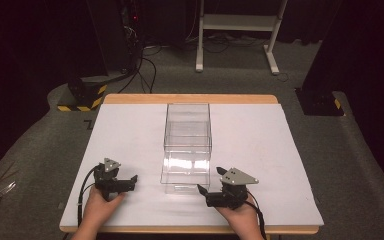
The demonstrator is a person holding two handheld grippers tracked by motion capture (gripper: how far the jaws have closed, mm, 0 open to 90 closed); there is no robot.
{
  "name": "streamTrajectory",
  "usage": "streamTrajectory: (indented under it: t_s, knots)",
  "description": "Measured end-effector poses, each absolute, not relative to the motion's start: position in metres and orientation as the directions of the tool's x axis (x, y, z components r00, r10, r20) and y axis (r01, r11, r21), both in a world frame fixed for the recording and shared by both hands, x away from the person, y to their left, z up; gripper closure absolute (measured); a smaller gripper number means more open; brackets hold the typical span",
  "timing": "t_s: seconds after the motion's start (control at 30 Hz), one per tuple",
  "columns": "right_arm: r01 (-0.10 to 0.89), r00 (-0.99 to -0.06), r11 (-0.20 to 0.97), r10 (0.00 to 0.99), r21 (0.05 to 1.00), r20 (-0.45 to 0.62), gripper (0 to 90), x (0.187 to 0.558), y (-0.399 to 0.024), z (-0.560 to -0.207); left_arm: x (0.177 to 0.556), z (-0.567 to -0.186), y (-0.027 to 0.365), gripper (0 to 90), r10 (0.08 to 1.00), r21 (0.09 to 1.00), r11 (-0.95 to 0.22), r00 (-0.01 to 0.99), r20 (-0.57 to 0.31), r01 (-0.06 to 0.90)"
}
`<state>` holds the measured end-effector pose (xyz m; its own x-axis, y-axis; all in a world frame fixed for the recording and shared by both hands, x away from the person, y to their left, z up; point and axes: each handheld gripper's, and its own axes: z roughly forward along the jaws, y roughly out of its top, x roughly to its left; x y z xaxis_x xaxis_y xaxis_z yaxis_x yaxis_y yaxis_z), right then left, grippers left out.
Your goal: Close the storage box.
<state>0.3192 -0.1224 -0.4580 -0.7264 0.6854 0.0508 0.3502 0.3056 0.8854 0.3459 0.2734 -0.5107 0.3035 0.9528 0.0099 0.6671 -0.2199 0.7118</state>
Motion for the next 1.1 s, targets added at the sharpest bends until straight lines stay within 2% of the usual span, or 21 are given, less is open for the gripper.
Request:
streamTrajectory:
  t_s: [1.1]
  knots:
    - [0.36, -0.674, 0.281, 0.737, 0.89, 0.04, 13.7, 0.346, -0.12, -0.464, 0.346, -0.511, 0.274, 1.0, 0.952, 0.71, -0.224, 0.306, 0.012, 0.668]
